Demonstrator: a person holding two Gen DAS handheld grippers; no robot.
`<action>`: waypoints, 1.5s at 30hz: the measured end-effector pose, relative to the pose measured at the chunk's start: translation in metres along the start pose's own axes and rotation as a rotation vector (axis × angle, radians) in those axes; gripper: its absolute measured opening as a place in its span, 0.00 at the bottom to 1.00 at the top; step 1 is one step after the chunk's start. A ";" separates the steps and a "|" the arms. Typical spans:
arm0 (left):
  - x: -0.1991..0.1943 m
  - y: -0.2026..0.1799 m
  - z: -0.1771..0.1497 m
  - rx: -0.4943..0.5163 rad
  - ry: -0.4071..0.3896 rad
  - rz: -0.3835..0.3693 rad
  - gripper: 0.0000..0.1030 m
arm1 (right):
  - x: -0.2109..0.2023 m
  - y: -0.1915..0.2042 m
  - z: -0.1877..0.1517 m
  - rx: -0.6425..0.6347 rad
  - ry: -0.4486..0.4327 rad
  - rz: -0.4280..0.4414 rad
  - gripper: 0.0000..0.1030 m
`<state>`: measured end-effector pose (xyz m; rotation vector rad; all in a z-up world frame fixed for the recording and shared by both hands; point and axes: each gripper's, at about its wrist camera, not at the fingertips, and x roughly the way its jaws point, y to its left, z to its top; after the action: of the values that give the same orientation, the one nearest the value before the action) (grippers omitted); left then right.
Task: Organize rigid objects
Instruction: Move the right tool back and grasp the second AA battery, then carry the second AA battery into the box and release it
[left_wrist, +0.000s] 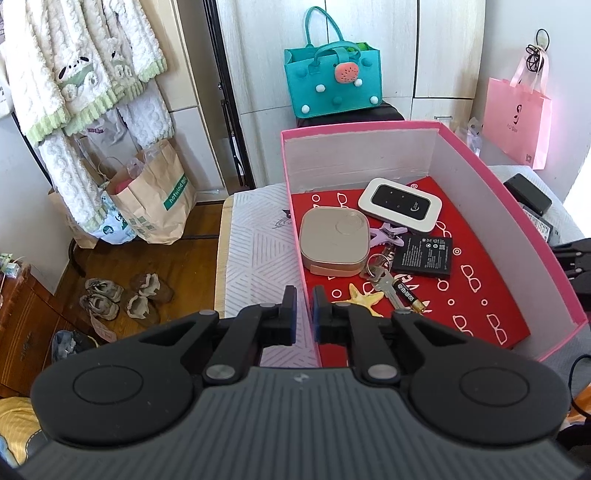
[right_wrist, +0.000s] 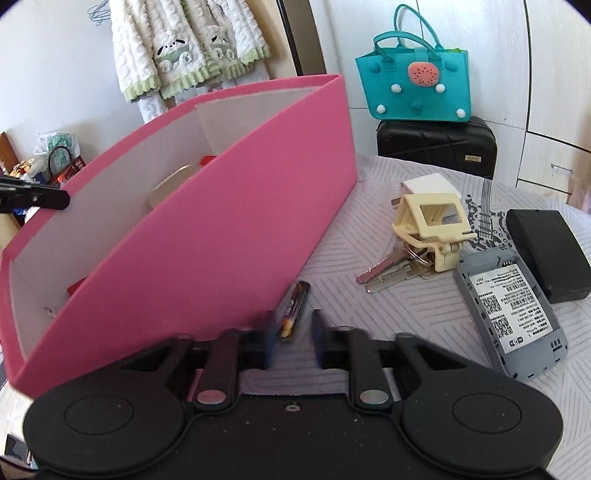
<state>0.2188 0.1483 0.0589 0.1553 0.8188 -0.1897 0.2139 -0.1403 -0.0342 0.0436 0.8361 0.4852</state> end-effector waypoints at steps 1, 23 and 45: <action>0.000 0.000 0.000 0.000 0.000 0.001 0.09 | -0.003 -0.001 -0.001 -0.005 0.001 -0.006 0.11; -0.006 -0.006 0.004 0.035 0.032 0.016 0.08 | -0.029 -0.017 -0.025 0.036 -0.050 -0.038 0.11; -0.008 -0.007 0.001 0.075 0.060 -0.012 0.06 | -0.090 0.068 0.058 -0.209 -0.197 0.181 0.11</action>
<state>0.2129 0.1420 0.0651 0.2273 0.8733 -0.2277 0.1778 -0.1098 0.0831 -0.0254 0.5880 0.7245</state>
